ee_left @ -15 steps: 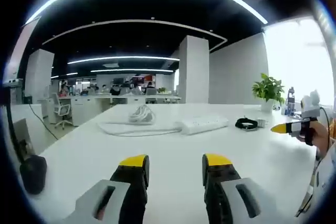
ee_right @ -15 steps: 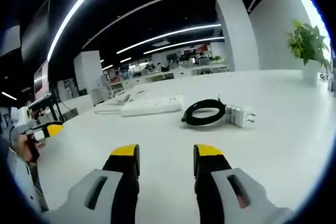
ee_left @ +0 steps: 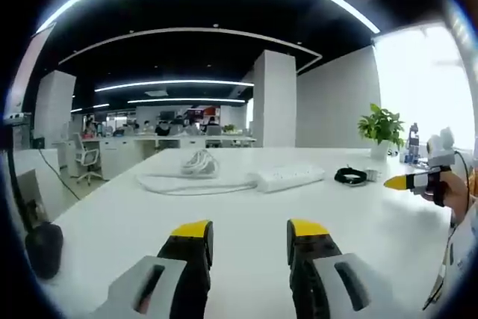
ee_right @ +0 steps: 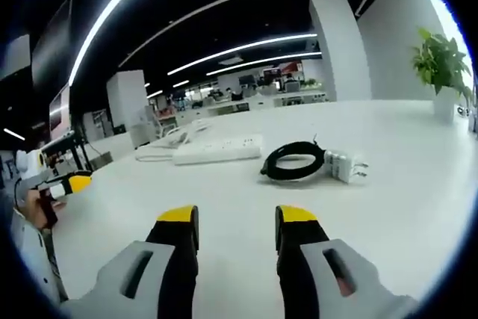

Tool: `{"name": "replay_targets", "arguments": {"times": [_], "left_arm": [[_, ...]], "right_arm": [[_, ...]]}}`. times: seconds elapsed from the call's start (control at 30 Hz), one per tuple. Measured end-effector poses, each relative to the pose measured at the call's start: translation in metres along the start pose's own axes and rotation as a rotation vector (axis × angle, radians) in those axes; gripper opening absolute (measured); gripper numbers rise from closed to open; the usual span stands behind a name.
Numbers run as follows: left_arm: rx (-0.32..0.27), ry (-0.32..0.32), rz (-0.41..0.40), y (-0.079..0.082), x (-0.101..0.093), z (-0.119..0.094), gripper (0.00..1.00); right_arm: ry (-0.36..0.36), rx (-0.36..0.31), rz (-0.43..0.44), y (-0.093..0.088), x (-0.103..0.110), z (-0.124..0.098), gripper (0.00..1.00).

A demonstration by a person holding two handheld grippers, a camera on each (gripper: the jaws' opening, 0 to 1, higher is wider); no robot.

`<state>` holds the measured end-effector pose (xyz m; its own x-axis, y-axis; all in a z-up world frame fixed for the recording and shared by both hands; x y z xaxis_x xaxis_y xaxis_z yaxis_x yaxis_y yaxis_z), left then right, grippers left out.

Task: Straighten the power strip on the desk, plug the charger into it

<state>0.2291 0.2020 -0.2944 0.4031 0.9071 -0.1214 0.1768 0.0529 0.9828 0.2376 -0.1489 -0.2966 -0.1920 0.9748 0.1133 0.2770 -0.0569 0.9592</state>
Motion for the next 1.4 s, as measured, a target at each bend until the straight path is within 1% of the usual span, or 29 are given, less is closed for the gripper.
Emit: {"name": "replay_targets", "arguments": {"times": [0.17,0.57,1.0,1.4], "left_arm": [[-0.011,0.005,0.0,0.002,0.002,0.0,0.37],[-0.023,0.013,-0.006,0.005,0.006,0.001,0.36],[-0.019,0.018,-0.003,0.004,0.008,0.004,0.36],[-0.019,0.031,0.008,0.007,0.01,0.002,0.34]], "right_arm": [[0.005,0.0,-0.007,0.002,0.002,0.002,0.41],[0.016,-0.003,-0.018,0.005,0.006,0.007,0.41],[0.011,-0.004,-0.047,0.009,0.003,0.012,0.41],[0.028,-0.009,-0.051,0.012,0.002,0.014,0.4]]}}
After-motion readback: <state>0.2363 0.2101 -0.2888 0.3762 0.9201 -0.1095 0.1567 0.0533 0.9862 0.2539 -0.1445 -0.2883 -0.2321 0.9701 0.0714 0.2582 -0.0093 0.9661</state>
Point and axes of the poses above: the point that each gripper's makers call its tool centre point, and the gripper's own axes: z roughly forward along the fingers, x roughly to its left, y roughly out of its top, the point moved 4 cm from there along -z, roughly backward along the fingers, and after that the axes turned 6 degrees about -y, right-handed, at the moved point
